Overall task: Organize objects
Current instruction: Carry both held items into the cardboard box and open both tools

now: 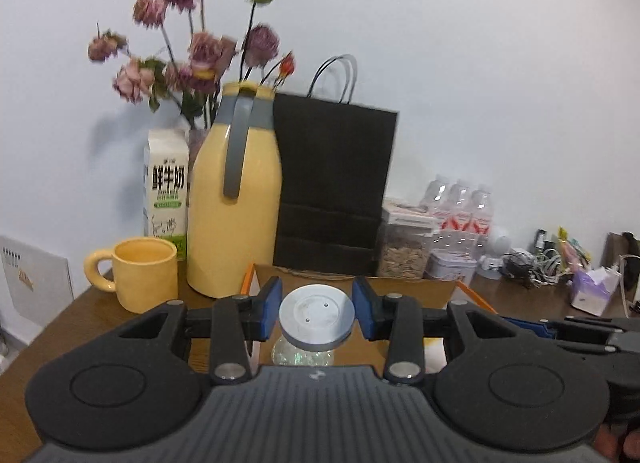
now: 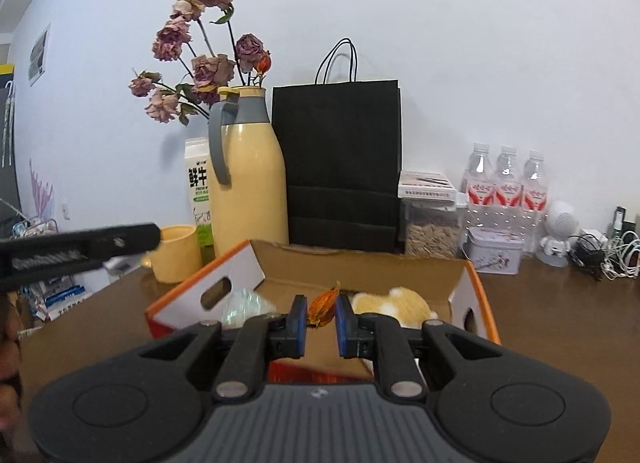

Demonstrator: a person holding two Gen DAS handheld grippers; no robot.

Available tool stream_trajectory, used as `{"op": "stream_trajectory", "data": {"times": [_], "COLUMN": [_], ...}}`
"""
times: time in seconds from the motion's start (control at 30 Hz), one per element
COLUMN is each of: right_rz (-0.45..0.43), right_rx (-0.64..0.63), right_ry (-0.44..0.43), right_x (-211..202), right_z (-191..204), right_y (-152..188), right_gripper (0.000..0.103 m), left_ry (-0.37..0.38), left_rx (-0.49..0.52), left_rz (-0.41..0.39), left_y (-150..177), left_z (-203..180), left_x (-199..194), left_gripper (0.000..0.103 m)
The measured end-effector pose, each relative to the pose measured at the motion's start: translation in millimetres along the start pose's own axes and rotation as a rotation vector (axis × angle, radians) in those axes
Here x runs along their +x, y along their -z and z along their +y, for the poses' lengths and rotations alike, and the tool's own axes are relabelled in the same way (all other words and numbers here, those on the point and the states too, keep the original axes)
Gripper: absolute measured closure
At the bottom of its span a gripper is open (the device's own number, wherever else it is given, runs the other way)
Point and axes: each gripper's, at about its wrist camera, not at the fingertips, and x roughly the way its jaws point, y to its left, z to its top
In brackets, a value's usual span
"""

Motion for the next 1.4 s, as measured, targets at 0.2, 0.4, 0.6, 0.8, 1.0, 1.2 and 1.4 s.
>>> {"op": "stream_trajectory", "data": {"times": [0.2,0.4,0.6,0.8,1.0,1.2,1.4], "right_rz": [0.024,0.086,0.097,0.093,0.052,0.035,0.01], "right_rx": [0.019,0.019,0.029,0.02,0.016,0.019,0.011], "right_ry": [-0.022,-0.033,-0.02,0.001,0.04,0.052,0.07], "right_x": [48.2,74.9,74.4,68.8,60.0,54.3,45.6], "right_z": [4.1,0.3,-3.3,-1.0,0.8,-0.6,-0.7], "right_y": [-1.1,15.1,21.9,24.2,24.8,23.1,21.4], "right_gripper": [0.089,0.089,0.089,0.052,0.002,0.0,0.0], "left_ry": [-0.054,-0.071,-0.073,-0.064,-0.078,-0.085,-0.074], "left_rx": [-0.016,-0.002,0.009,0.014,0.014,0.013,0.017], "left_rz": [0.07,0.139,0.132,0.083,0.077,0.076,0.063], "left_y": [7.3,23.8,27.3,28.7,30.0,30.0,28.5], "left_z": [6.1,14.2,13.9,12.9,11.4,12.0,9.6], "left_x": [47.7,72.8,69.6,58.0,55.6,54.4,47.0], "left_gripper": [0.064,0.064,0.064,0.0,0.0,0.0,0.0]}}
